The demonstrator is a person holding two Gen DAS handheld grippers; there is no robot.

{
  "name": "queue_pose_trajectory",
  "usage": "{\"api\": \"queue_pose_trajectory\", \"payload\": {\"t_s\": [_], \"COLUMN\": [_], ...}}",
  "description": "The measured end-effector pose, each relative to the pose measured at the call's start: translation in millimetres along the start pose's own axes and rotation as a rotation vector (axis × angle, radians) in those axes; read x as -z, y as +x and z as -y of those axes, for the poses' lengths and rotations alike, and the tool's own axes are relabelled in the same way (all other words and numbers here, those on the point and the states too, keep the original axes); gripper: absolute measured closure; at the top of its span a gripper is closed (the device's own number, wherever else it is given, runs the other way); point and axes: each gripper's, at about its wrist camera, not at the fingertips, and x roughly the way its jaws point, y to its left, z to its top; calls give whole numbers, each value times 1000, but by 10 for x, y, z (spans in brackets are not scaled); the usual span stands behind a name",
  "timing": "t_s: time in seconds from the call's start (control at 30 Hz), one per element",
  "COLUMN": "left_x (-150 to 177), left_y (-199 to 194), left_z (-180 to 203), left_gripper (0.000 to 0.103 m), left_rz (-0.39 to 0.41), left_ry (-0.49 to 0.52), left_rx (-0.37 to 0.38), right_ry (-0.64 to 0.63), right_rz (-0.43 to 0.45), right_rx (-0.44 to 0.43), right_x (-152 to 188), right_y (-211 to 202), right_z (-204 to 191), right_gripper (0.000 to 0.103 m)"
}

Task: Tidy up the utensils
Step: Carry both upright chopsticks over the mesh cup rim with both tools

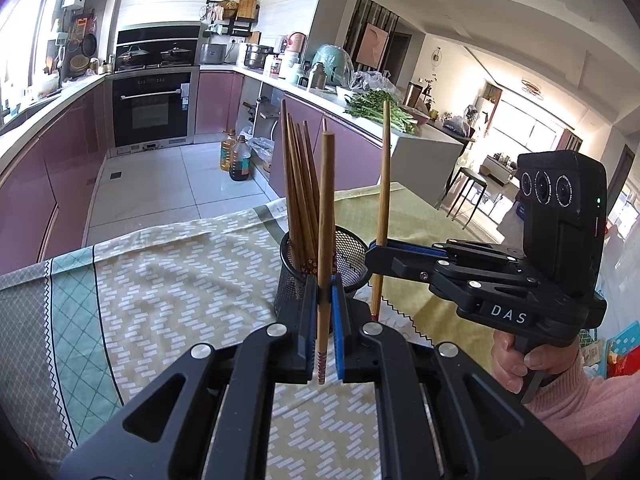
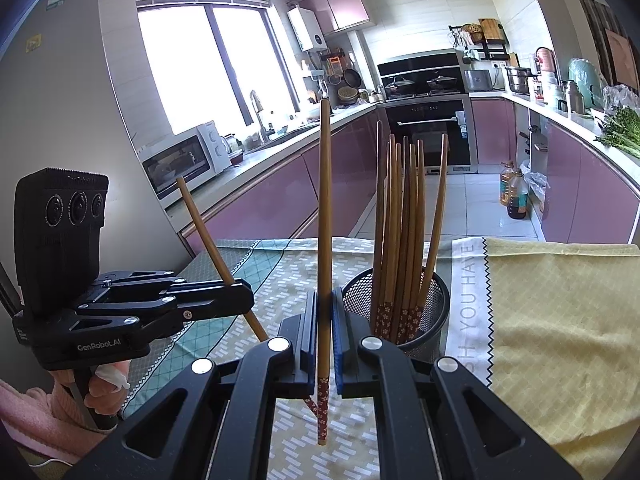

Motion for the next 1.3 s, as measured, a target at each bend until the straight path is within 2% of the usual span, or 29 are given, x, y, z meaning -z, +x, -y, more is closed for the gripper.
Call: {"api": "queue_pose_trajectory", "payload": {"t_s": [0.63, 1.3], "left_x": [-209, -545], "left_y": [-168, -375], "left_z": [77, 171], "left_gripper": [96, 96], "left_rz": [34, 117], "left_ry": [16, 41], "left_rx": [77, 92], "right_ry": [-8, -46], "right_rz": [37, 97], "right_rx": [1, 9], "right_x": [-134, -361], "right_y": [-42, -165], "right_z": [34, -2], "right_gripper": [97, 97]}}
